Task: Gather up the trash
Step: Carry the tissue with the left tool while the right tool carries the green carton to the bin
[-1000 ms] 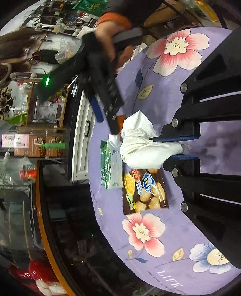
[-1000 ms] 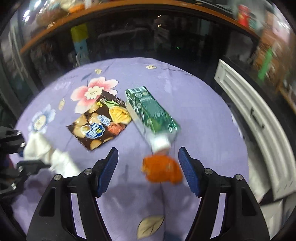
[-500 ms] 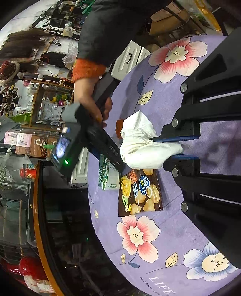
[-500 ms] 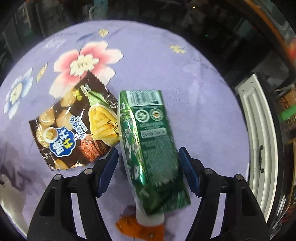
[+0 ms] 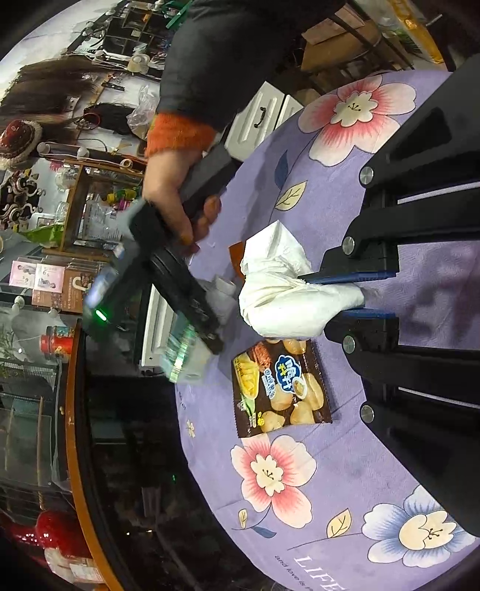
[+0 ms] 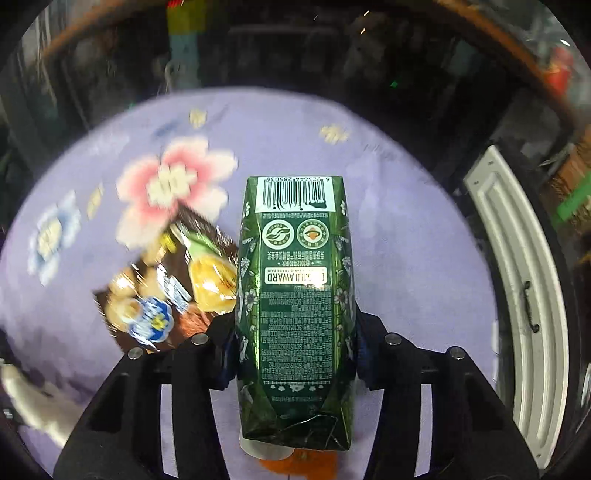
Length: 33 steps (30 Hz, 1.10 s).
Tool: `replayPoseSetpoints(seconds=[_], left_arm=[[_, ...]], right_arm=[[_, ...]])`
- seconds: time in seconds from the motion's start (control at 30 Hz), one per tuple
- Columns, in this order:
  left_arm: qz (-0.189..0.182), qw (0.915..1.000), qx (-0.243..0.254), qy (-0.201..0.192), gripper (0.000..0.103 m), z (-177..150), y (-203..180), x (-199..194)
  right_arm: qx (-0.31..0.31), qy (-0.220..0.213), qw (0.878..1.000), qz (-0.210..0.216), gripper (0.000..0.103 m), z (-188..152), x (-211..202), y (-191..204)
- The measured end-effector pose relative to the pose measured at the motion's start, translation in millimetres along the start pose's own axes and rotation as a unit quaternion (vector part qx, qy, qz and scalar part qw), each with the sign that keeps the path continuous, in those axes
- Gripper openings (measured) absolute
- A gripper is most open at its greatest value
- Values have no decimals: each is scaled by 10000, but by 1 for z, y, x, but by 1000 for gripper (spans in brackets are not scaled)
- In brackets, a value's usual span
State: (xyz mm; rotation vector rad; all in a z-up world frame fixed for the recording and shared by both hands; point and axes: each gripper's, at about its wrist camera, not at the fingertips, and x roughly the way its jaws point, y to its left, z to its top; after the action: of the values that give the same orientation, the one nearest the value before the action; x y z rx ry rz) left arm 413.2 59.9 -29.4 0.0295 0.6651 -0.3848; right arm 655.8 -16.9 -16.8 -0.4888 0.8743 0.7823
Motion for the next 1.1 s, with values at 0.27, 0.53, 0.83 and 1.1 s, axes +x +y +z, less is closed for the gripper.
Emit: replayPoseSetpoints(seconds=[0.27, 0.53, 0.83, 1.1], left_arm=[[-58, 9999, 124, -25, 11, 1, -8, 4], [-449, 9977, 507, -19, 11, 4, -70, -13], [-955, 9921, 808, 105, 11, -17, -174, -19], [-1410, 9838, 1009, 457, 12, -50, -266, -1]], right_arm=[[580, -551, 9968, -10, 49, -59, -90, 10], [1420, -765, 9862, -373, 49, -185, -166, 16], [2306, -1050, 9621, -1004, 49, -324, -226, 32], [3077, -906, 9352, -1503, 49, -447, -248, 42]])
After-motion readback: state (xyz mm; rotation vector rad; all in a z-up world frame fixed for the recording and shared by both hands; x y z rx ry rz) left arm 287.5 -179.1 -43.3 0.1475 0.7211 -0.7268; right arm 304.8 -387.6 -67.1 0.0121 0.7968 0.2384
